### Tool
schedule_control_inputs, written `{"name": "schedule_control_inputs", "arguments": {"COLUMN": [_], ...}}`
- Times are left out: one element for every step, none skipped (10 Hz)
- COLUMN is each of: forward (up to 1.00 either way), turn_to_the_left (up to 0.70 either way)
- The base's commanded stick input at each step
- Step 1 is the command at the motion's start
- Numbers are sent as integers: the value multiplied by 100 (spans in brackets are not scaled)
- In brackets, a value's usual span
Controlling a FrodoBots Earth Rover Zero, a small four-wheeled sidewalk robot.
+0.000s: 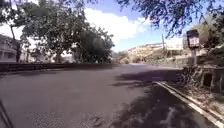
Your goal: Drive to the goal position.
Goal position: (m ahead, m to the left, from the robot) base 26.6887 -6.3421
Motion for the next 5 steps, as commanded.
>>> {"name": "schedule_control_inputs", "arguments": {"forward": [50,50,50,50,50], "turn_to_the_left": [0,0,0,0,0]}}
